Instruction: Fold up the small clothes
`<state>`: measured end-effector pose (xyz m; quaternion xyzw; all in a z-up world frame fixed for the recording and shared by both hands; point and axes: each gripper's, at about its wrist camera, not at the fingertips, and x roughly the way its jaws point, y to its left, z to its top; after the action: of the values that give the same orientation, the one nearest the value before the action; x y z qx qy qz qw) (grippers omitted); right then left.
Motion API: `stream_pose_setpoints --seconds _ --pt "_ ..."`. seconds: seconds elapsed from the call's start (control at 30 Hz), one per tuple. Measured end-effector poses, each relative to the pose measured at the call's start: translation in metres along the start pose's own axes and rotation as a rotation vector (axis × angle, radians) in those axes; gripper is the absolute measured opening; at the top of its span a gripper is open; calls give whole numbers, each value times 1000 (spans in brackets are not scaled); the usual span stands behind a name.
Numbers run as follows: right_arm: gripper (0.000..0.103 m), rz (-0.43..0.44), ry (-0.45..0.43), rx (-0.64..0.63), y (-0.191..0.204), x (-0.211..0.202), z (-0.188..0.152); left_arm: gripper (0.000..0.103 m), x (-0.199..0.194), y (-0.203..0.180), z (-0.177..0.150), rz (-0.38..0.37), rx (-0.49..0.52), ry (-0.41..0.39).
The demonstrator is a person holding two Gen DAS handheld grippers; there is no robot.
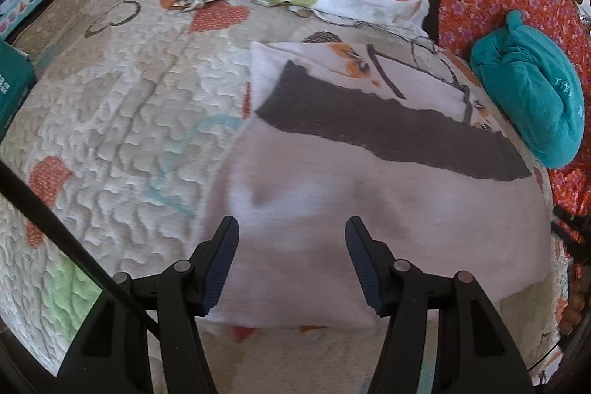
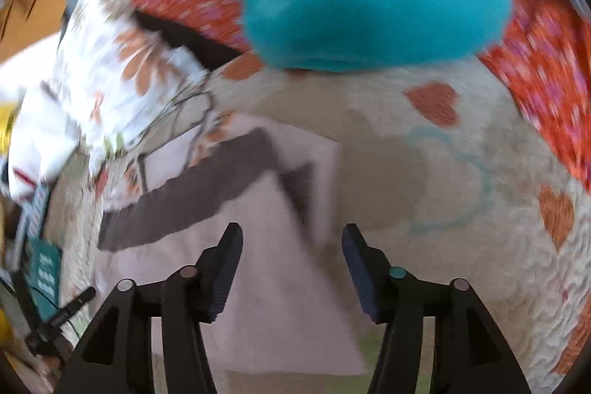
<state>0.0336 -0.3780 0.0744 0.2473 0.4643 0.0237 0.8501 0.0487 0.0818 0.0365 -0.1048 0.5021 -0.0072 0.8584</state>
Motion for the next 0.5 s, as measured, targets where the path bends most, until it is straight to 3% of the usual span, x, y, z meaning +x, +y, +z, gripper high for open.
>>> stream_pose_setpoints --seconds 0.13,0.27,0.4,0.43,0.47,0.5 --pt "62 122 67 102 -29 13 -11 59 4 -10 2 -13 3 7" --pt "62 226 118 111 -21 32 -21 59 6 -10 4 -21 -7 11" --pt "62 186 121 48 4 50 -18 59 3 3 8 -25 -38 10" --pt "52 163 113 41 11 52 -17 59 1 8 10 -25 -48 9" --pt "30 159 114 46 11 52 -17 59 -1 14 12 -21 -57 7" --pt "28 160 114 57 14 51 -16 59 -3 22 14 -14 -69 6"
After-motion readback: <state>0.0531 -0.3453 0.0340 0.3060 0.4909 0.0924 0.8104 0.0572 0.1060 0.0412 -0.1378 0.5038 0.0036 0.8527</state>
